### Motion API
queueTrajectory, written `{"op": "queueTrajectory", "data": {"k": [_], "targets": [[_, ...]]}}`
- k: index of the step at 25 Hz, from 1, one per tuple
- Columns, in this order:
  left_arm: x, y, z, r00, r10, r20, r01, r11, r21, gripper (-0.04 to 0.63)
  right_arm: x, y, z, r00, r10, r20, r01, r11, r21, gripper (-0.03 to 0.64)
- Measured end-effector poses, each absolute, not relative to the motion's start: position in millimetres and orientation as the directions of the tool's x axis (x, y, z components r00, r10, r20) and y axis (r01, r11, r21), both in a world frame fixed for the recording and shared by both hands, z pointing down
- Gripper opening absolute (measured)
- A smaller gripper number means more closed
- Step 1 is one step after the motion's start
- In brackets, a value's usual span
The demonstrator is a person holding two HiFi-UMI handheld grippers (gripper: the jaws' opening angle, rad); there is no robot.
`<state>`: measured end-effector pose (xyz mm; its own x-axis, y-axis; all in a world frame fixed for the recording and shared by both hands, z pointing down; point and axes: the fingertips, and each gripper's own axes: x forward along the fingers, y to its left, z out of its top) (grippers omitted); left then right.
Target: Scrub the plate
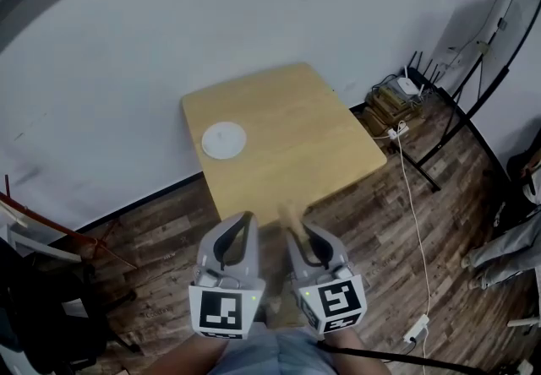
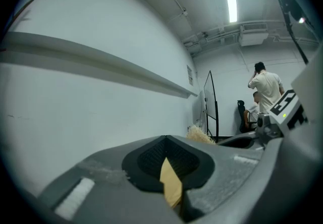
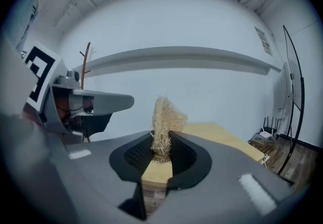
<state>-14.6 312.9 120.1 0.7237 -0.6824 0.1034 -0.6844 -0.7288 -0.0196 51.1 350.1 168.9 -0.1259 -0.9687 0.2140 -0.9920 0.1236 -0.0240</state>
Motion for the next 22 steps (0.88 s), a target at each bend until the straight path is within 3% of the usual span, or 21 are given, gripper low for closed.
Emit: {"op": "queueTrajectory", "data": {"k": [3,12,22], "targets": [[8,290,134,0.700,-0.700,0.141,-0.705,-0.709,-0.021,0.020,77,328,185,-0.148,-0.952,0.267,-0.989,0.139,-0.054,0.075],[73,210,160,0.595,-0.761,0.258,-0.780,-0.624,-0.042,0.020,138,233,200,-0.286,-0.922,0.259,-0.958,0.268,-0.104,0.075],[63,146,123,0.422,-0.880,0.218,-0.886,-0.451,-0.108,0.020,149,149,171,-0.441,-0.873,0.209,-0.897,0.428,-0.106,0.075]]}}
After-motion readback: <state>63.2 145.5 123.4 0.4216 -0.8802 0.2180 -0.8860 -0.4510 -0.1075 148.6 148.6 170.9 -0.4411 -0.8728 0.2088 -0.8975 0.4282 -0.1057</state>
